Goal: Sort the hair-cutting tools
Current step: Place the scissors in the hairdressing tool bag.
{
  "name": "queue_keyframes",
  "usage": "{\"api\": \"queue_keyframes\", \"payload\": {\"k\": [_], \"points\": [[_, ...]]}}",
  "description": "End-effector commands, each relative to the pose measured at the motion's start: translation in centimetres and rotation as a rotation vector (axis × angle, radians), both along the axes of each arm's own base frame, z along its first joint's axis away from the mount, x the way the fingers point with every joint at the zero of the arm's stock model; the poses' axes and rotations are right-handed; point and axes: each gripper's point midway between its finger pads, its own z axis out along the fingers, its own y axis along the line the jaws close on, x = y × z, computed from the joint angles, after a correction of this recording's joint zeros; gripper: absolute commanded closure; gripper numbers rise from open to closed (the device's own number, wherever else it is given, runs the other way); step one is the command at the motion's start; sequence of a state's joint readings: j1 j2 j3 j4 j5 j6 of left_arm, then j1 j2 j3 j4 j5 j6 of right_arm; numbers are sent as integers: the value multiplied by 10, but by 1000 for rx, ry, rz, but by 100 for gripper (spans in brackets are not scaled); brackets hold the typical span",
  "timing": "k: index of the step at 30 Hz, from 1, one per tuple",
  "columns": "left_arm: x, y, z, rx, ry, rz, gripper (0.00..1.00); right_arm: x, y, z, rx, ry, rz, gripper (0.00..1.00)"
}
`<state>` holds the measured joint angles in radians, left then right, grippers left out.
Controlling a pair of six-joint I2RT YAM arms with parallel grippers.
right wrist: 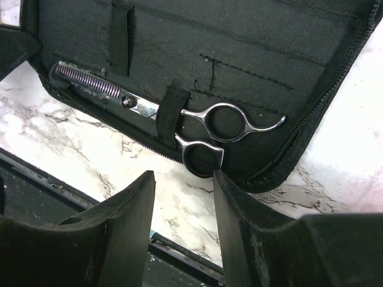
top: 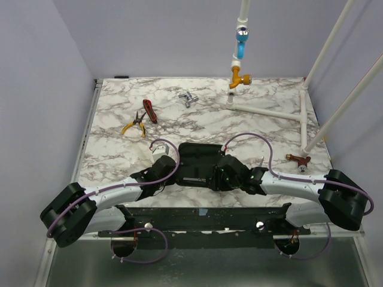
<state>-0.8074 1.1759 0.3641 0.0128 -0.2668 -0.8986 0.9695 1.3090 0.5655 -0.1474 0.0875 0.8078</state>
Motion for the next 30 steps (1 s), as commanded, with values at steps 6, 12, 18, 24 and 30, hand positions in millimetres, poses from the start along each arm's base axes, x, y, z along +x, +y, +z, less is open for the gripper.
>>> {"api": "queue_keyframes", "payload": {"k": [6, 12, 18, 24, 30], "points": [[-14, -2, -10, 1, 32, -67, 100, 35, -7, -8, -103, -113, -117, 52], [-16, 1, -11, 1, 27, -62, 100, 53, -19, 6, -138, -201, -182, 51], [-15, 1, -11, 4, 28, -61, 100, 55, -14, 32, -81, -236, -155, 51], [-14, 1, -11, 6, 30, -57, 100, 21, 23, 46, 137, -145, 36, 53], [-13, -2, -11, 4, 33, -60, 100, 5, 20, 6, 67, -27, 41, 53]]}}
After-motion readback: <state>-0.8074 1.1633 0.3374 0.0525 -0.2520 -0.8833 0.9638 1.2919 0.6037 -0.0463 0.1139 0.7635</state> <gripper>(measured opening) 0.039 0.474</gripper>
